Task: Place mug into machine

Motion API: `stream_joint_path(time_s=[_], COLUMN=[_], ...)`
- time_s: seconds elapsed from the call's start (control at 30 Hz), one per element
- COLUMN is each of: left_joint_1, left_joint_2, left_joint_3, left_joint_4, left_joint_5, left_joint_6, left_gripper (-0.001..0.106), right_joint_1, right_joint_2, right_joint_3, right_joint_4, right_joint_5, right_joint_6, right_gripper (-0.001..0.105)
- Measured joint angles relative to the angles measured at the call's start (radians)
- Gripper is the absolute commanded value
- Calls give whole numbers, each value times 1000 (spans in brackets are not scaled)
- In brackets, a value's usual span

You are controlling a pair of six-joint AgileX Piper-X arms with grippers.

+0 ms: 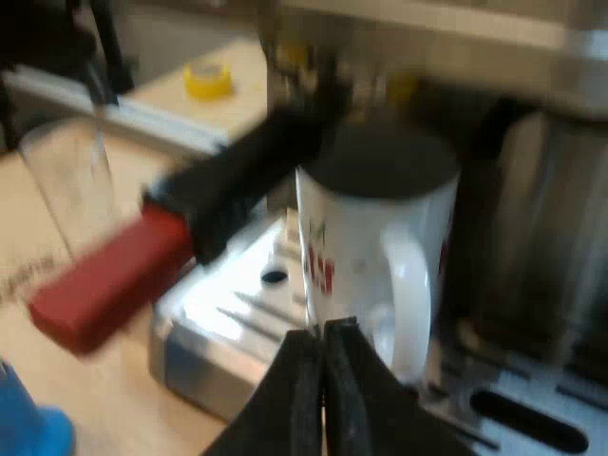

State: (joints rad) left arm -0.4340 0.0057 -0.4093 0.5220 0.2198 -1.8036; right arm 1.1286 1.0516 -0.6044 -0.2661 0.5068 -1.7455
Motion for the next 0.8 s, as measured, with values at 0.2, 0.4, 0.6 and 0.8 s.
stream_joint_path(time_s=[0.2,0.4,0.6,0.8], left_joint_1=[0,0,0,0], left_joint_2=[0,0,0,0], left_joint_3=[-90,-115,-115,-115], left_joint_4=[109,160,165,165], left_joint_5=[2,2,2,2], left_joint_6=[0,33,33,33], left_gripper=[81,81,81,81], right_joint_1=[49,61,61,61], right_joint_2=[-45,2,101,252], right_joint_3=[-34,-141,-232,-346], right_joint_4=[23,72,79,83], right_joint_5=[77,131,156,192], right_joint_6=[2,2,5,5], right_gripper=[0,0,0,0])
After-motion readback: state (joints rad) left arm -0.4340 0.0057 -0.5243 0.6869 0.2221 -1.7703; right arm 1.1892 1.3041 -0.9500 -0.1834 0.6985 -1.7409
